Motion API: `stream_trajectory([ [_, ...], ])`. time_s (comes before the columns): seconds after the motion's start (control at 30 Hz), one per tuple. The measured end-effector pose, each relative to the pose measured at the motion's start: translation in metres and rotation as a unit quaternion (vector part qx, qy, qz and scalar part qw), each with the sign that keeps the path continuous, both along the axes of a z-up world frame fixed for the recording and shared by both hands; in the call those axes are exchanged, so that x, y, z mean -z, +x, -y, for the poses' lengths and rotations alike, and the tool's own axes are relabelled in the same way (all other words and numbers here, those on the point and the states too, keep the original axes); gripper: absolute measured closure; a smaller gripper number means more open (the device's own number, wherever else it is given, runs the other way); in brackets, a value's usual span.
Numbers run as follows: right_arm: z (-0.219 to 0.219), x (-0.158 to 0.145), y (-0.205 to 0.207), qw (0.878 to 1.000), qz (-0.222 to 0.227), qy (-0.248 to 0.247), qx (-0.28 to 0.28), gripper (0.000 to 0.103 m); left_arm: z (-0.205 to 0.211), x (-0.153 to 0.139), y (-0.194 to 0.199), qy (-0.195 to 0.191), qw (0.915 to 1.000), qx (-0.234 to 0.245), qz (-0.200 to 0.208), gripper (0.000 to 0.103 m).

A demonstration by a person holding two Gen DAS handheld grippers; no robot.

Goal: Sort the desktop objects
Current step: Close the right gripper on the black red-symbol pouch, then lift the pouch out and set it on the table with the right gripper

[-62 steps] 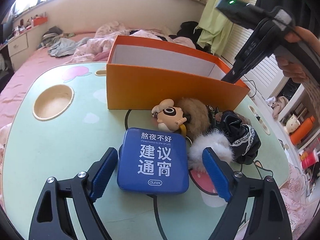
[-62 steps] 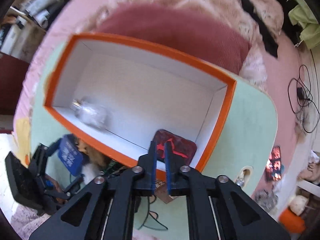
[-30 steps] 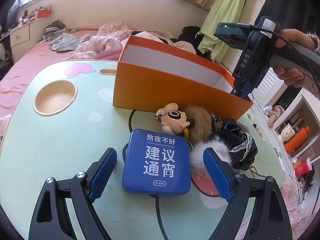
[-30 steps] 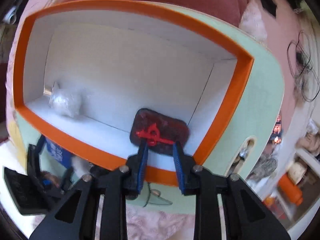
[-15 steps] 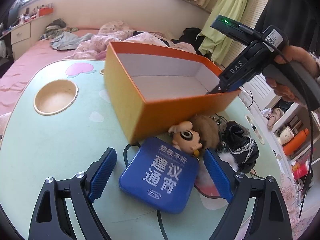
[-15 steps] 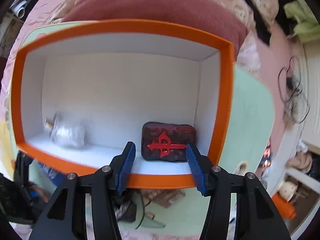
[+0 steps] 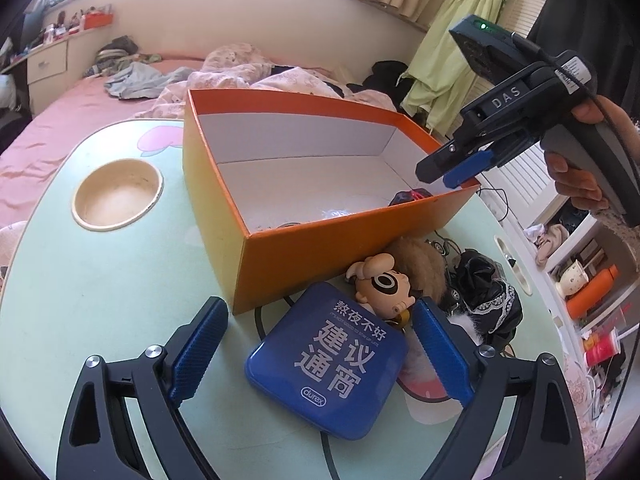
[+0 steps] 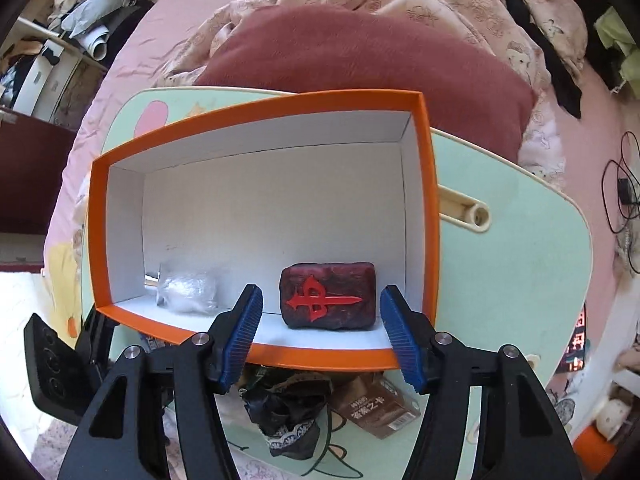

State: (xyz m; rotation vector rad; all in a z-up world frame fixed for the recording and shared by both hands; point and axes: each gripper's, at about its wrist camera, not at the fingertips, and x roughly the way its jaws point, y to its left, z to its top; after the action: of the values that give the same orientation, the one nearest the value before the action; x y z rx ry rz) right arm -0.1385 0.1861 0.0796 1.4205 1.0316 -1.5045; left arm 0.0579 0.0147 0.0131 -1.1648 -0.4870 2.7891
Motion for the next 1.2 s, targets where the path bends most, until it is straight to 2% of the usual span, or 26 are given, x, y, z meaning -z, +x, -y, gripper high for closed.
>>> stream_trajectory([
  [0.23, 0.030, 0.003, -0.025, 0.999, -0.039, -0.009, -0.027, 0.041, 0.001, 0.000, 0.000, -0.001, 1.0000, -0.001, 0.000, 0.010],
  [0.53, 0.040, 0.019, -0.032, 0.994, -0.105, 0.031, -0.015, 0.041, 0.002, 0.001, 0.000, 0.000, 1.0000, 0.000, -0.001, 0.010],
  [0.6, 0.041, 0.028, -0.034, 0.992, -0.111, 0.056, -0.014, 0.040, 0.002, 0.001, 0.000, 0.000, 1.0000, -0.001, -0.001, 0.010],
  [0.7, 0.036, 0.052, -0.046, 0.990, -0.088, 0.107, 0.013, 0.030, 0.004, 0.001, -0.001, 0.000, 1.0000, 0.001, -0.001, 0.009],
  [0.77, 0.032, 0.065, -0.045, 0.986, -0.107, 0.127, 0.001, 0.030, 0.005, 0.002, -0.002, 0.000, 1.0000, 0.001, -0.001, 0.009],
  [0.93, 0.024, 0.066, -0.049, 0.991, -0.081, 0.110, 0.013, 0.030, 0.007, 0.004, -0.003, -0.001, 1.0000, 0.002, -0.001, 0.009],
  [1.03, 0.021, 0.064, -0.050, 0.991, -0.078, 0.104, 0.011, 0.042, 0.007, 0.004, -0.002, -0.001, 1.0000, 0.002, -0.002, 0.009],
  [1.2, 0.017, 0.047, -0.047, 0.996, -0.078, 0.051, 0.006, 0.042, 0.006, 0.004, -0.002, -0.001, 1.0000, 0.002, -0.002, 0.009],
])
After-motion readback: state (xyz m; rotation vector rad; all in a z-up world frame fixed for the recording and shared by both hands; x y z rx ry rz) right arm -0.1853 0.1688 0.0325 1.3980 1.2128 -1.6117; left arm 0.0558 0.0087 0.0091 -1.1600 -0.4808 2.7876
